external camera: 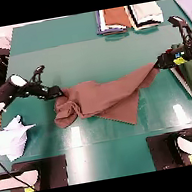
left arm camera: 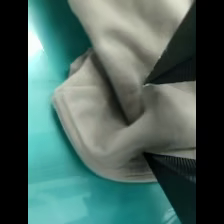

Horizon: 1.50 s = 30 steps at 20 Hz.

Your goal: Fold the shirts.

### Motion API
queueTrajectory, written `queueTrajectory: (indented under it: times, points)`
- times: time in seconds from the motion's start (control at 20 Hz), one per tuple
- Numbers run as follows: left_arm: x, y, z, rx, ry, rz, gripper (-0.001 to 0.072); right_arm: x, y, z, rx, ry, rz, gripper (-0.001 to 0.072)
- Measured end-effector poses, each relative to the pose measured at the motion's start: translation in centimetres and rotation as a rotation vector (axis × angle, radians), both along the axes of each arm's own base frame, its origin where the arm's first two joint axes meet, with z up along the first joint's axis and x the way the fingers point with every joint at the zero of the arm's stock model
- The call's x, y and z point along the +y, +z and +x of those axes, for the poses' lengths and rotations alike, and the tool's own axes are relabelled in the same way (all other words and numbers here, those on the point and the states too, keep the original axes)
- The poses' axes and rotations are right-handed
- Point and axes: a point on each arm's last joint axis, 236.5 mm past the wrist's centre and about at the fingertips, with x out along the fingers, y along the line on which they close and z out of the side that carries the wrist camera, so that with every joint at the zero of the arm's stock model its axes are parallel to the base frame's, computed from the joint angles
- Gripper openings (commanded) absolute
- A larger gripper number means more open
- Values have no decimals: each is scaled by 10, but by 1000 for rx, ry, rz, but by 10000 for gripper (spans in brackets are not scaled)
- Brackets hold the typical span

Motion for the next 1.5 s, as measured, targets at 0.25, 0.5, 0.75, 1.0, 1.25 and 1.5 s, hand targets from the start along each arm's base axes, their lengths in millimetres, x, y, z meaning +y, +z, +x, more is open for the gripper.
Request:
queueTrajectory:
  times: [0.25, 0.5, 0.75, 1.0, 1.25, 1.5]
  points:
    - [-4, 23, 20, -51, 1, 8, 31, -1, 8, 4, -23, -5, -2, 17]
    - [4, 197, 63, -479, -9, 40, 31, -4, 96, 29, -245, -3, -28, 17]
    - [34, 443, -5, -1055, 40, 94, 31, -2, 242, 20, -604, 2, -75, 17]
    - [56, 578, -127, -1412, 119, 67, 30, -11, 348, -31, -887, -55, -154, 16]
    - [65, 615, -171, -1521, 160, 42, 30, -27, 373, -55, -941, -122, -212, 16]
    - [56, 559, -99, -1295, 113, 91, 31, -36, 339, -27, -827, -138, -215, 16]
